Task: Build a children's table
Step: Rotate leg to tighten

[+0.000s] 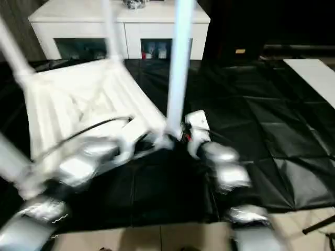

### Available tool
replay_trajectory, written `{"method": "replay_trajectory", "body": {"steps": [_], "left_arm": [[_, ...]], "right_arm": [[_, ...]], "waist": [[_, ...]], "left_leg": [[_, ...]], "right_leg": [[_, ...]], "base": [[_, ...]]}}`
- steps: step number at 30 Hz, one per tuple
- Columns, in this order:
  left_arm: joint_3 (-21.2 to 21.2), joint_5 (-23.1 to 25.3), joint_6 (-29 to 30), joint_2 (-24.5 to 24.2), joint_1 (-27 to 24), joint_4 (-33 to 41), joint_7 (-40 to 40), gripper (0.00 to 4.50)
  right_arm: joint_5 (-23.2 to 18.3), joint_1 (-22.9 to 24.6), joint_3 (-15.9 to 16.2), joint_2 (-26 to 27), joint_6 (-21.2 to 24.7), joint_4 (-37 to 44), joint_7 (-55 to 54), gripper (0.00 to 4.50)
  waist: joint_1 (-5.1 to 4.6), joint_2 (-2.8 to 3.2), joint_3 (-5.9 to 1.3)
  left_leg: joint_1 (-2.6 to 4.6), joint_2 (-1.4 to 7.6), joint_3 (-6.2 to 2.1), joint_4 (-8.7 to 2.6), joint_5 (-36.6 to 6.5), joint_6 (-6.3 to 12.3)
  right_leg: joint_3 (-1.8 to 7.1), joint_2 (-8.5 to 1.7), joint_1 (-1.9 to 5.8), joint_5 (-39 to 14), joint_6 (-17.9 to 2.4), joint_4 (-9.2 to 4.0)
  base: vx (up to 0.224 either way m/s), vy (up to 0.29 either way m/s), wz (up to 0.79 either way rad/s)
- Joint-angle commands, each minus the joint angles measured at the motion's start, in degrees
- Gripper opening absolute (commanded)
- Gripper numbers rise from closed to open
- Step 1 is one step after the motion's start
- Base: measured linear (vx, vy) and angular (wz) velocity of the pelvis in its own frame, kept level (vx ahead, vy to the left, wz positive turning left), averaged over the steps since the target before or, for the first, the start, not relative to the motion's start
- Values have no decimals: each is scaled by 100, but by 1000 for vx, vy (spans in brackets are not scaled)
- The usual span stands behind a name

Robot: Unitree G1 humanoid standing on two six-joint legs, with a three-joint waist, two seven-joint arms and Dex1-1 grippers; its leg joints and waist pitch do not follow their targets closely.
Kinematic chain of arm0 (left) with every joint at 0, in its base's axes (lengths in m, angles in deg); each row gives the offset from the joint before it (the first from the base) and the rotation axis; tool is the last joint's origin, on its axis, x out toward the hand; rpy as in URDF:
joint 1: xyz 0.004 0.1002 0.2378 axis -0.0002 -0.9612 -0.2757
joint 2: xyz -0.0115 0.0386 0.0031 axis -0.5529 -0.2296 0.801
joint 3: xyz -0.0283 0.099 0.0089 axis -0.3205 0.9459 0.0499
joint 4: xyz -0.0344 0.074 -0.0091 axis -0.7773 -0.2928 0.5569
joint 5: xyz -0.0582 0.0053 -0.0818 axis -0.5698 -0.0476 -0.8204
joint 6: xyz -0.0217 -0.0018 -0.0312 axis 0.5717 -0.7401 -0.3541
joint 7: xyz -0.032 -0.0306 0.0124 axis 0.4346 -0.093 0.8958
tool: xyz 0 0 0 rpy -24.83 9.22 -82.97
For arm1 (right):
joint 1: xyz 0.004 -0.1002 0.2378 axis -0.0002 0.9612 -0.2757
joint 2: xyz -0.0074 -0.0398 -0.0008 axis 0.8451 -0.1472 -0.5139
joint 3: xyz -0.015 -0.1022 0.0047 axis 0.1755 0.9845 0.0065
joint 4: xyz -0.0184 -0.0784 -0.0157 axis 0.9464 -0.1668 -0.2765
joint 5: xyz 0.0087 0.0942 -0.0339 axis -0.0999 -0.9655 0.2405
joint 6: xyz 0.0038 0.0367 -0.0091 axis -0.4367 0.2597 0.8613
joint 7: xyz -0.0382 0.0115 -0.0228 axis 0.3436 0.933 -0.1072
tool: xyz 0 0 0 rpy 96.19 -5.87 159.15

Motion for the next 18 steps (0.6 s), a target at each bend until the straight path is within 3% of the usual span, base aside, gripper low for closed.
{"method": "replay_trajectory", "body": {"steps": [1, 5, 7, 8, 9, 10, 11, 12, 13, 14, 15, 18], "left_arm": [[-287, 15, 36, 70, 137, -311, 648, 0], [-278, 70, -69, 240, 267, -524, 798, 0], [-251, 112, -147, 266, 287, -590, 775, 0], [-210, 150, -230, 202, 254, -594, 713, 0], [-210, 150, -230, 202, 254, -594, 713, 0], [-126, 183, -326, 94, 199, -532, 580, 0], [-110, 159, -352, 66, 185, -510, 509, 0], [-78, 135, -428, 30, 162, -472, 390, 0], [-60, 110, -441, -6, 126, -412, 285, 0], [-47, 104, -439, -40, 90, -358, 207, 0], [0, 102, -476, -128, 1, -229, 14, 0], [71, 84, -499, -318, -177, 33, -349, 0]], "right_arm": [[30, 24, -289, 46, 123, -511, -894, 258], [166, -174, -184, 314, -144, -788, -1240, 258], [239, -250, -82, 418, -396, -847, -1075, 258], [252, -235, 39, 396, -706, -683, -455, 258], [252, -235, 39, 396, -706, -683, -455, 314], [310, -139, 155, 248, -884, -385, -104, 328], [363, -113, 210, 158, -915, -300, -75, 328], [363, -84, 258, 65, -950, -216, 54, 336], [331, -53, 262, -22, -939, -138, 157, 354], [291, -31, 239, -93, -944, -95, 257, 354], [123, 32, 177, -245, -866, 34, 630, 369], [-139, 222, 143, -631, -621, 395, 1536, 368]], "waist": [[-26, -21, -353], [-17, -20, -360], [-7, -22, -363], [-2, -27, -363], [-1, -25, -361], [22, -35, -370], [26, -31, -366], [-6, -46, -362], [-4, -42, -360], [-10, -40, -364], [7, -18, -369], [32, -33, -362]], "left_leg": [[117, 116, -135, -495, -2419, -155], [89, 107, -110, -494, -2345, -77], [73, 116, -104, -496, -2293, -30], [66, 121, -104, -500, -2260, 6], [59, 124, -103, -500, -2278, 33], [60, 133, -97, -494, -2196, 76], [57, 134, -91, -491, -2153, 100], [-30, 123, -113, -508, -1981, 138], [-44, 124, -120, -515, -1957, 143], [-28, 125, -117, -510, -1971, 150], [45, 139, -93, -481, -2029, 172], [21, 144, -68, -467, -1767, 345]], "right_leg": [[45, -116, 137, -2753, -733, -497], [51, -104, 147, -2383, -819, -474], [58, -111, 162, -2231, -852, -457], [59, -115, 176, -2160, -882, -446], [58, -112, 182, -2139, -895, -448], [61, -113, 198, -2012, -914, -438], [68, -110, 192, -1928, -947, -432], [62, -119, 270, -1797, -969, -385], [54, -129, 283, -1869, -953, -391], [50, -123, 268, -1945, -950, -398], [64, -132, 227, -1980, -994, -439], [74, -112, 268, -1503, -1225, -372]], "base": [[0, 0, 0], [0, 0, 0], [0, 0, 0], [0, 0, 0], [0, 0, 0], [0, 0, 0], [0, 0, 0], [0, 0, 0], [0, 0, 0], [0, 0, 0], [0, 0, 0], [0, 0, 0]]}}
